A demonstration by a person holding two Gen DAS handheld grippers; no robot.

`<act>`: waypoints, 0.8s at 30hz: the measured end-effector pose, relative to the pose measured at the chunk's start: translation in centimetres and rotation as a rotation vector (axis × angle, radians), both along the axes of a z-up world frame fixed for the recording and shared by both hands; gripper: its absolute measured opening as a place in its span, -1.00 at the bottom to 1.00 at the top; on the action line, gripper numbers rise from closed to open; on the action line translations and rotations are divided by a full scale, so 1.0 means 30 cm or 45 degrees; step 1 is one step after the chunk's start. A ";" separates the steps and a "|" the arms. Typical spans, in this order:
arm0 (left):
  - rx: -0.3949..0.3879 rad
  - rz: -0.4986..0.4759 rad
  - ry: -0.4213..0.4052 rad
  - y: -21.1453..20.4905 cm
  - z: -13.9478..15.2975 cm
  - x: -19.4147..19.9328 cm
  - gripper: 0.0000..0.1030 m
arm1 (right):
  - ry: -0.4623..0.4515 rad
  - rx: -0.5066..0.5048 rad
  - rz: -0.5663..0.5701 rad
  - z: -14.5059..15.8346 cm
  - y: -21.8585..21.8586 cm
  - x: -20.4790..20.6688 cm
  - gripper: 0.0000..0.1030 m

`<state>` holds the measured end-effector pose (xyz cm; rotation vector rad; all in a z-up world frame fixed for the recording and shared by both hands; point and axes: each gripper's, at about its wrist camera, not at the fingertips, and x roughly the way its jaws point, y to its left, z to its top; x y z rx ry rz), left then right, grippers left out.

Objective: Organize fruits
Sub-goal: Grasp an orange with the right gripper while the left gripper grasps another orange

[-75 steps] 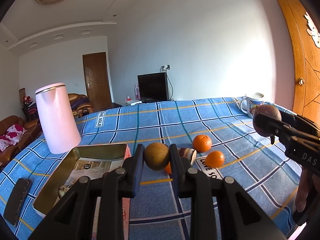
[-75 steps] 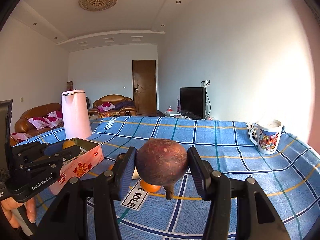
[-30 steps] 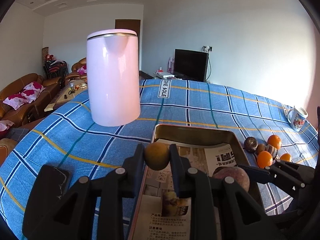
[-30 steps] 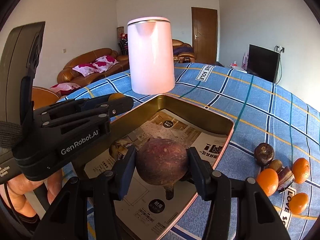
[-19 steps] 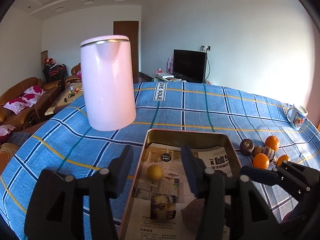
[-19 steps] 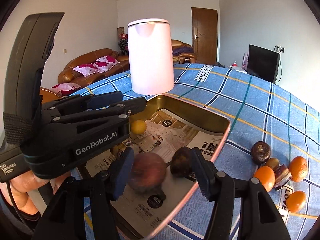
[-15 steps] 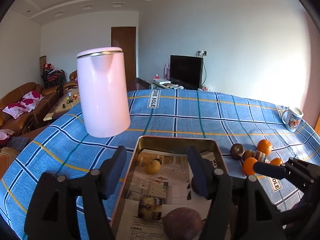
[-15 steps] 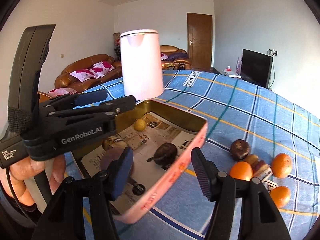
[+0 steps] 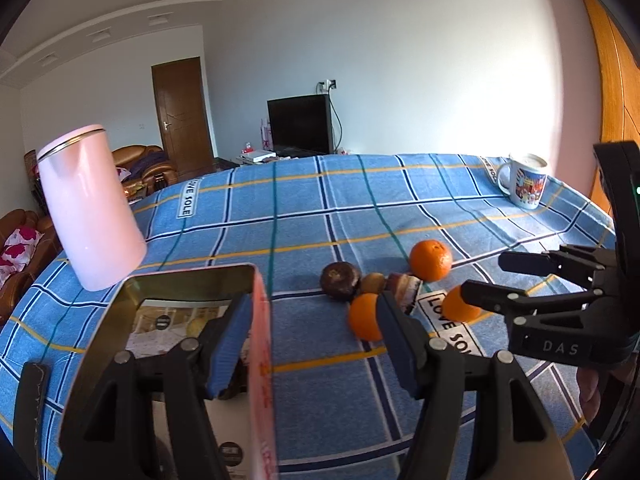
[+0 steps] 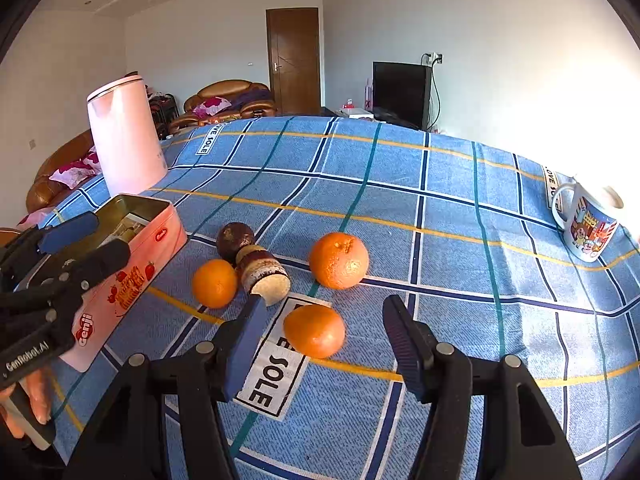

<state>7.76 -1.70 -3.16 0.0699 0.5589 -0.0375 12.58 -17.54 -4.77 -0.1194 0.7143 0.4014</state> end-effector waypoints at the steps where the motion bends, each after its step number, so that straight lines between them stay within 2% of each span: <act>1: 0.003 -0.010 0.015 -0.016 -0.007 0.012 0.29 | 0.018 0.003 0.005 -0.008 -0.003 0.009 0.21; 7: 0.001 -0.059 0.105 -0.058 -0.037 0.075 0.29 | 0.109 -0.003 0.012 -0.055 -0.009 0.052 0.21; 11: -0.001 -0.049 0.153 -0.055 -0.058 0.101 0.28 | 0.166 -0.001 0.016 -0.081 -0.014 0.070 0.21; 16: 0.064 0.023 0.142 -0.008 -0.062 0.117 0.28 | 0.196 0.009 0.038 -0.089 -0.017 0.078 0.05; 19: 0.048 0.057 0.151 0.038 -0.063 0.131 0.29 | 0.186 0.012 0.041 -0.083 -0.019 0.075 -0.11; 22: -0.001 0.035 0.158 0.035 -0.064 0.132 0.29 | 0.182 0.017 0.035 -0.080 -0.024 0.073 -0.19; 24: 0.008 -0.019 0.176 -0.007 -0.071 0.131 0.29 | 0.189 0.024 0.037 -0.082 -0.025 0.076 -0.19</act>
